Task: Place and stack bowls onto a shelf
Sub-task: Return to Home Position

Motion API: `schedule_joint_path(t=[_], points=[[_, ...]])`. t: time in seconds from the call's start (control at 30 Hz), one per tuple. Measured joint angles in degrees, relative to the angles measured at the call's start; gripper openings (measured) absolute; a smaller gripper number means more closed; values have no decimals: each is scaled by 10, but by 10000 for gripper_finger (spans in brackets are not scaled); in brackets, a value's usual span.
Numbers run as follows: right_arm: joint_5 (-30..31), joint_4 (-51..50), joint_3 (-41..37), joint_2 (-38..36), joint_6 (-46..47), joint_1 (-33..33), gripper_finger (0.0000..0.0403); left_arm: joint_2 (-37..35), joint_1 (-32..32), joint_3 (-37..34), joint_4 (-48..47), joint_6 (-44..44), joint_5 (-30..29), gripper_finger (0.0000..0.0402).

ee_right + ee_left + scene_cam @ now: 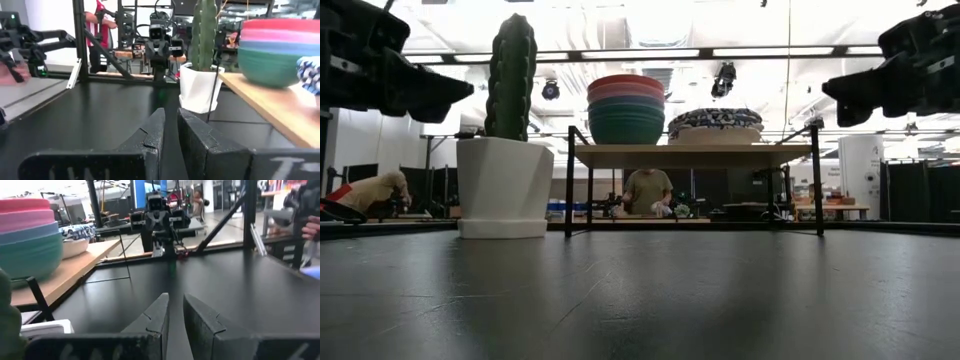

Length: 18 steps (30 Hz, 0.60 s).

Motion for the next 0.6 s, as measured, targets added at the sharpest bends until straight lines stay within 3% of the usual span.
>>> schedule_joint_path(t=[0.6], points=[[0, -1, 0, 10, 14, 0, 43, 58, 0, 0, 0, -39, -1, 39]])
